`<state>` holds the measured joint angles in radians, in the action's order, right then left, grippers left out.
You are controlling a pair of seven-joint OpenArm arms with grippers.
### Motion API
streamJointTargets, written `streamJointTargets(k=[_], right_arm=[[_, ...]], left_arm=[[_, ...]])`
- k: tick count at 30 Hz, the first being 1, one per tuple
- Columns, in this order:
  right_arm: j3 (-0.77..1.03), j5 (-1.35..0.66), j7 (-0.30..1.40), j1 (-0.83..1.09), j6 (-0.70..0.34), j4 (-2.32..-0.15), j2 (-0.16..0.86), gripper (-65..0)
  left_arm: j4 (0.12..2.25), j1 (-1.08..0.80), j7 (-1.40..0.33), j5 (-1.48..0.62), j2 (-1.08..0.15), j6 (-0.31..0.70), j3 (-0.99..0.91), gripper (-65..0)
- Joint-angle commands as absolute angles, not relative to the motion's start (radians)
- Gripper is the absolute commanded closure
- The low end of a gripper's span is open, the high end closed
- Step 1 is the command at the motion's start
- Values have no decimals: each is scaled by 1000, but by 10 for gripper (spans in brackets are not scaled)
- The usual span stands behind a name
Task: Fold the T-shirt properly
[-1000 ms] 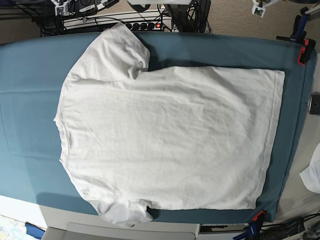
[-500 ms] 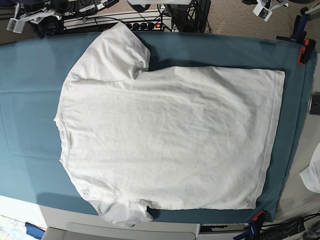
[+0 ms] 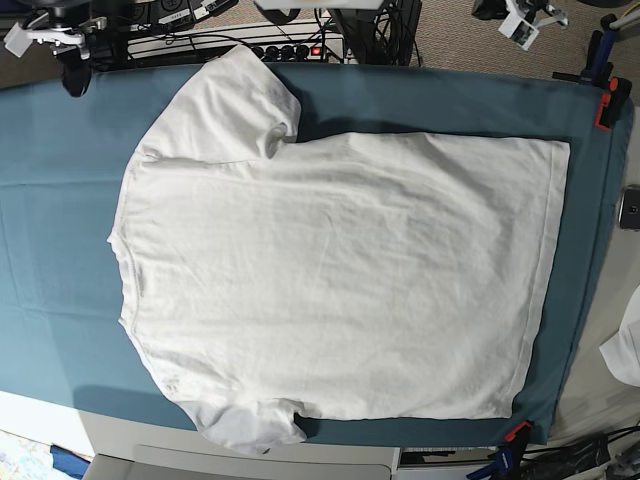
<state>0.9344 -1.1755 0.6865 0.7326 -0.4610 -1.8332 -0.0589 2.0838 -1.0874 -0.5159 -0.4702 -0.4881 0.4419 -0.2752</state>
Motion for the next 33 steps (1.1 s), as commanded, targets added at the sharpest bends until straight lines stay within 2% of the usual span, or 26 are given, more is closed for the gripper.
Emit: streamJointTargets(k=[1,4,6,7,9,14,16,26,33], right_arm=[[941,-1184,669,738,-475,-1841,-53,-22],[941,-1165,646,736,-477,-1842,-52,-76],[941,-1109,635,733,-479,-1855,-52,-142],[941,-1091,627,733,-479,-1861,-52,-180],[941,-1065,612,734,-479,-1871,-51,-233],[939,-1013,595,724,-482,-1885,-47,-234],[925,-1012,661,699,-481,-1885,-41,-234],[664,-870,649,632,-436,-1884,-42,-234],[649,-867,643,628,-411,-1877,-70,-234]], left_arm=[[2098,-1096,-501,-468,-496,447,-280,-51],[2098,-1091,-500,-466,-496,446,-280,-191],[2098,-1088,-500,-465,-496,446,-280,-271],[2098,-1088,-500,-465,-496,446,-280,-291],[2098,-1088,-500,-465,-496,446,-280,-296],[2098,-1088,-500,-465,-495,446,-280,-296],[2098,-1083,-501,-464,-495,446,-280,-296],[2097,-1072,-502,-464,-495,442,-280,-296],[2097,-1059,-508,-465,-496,443,-280,-296]])
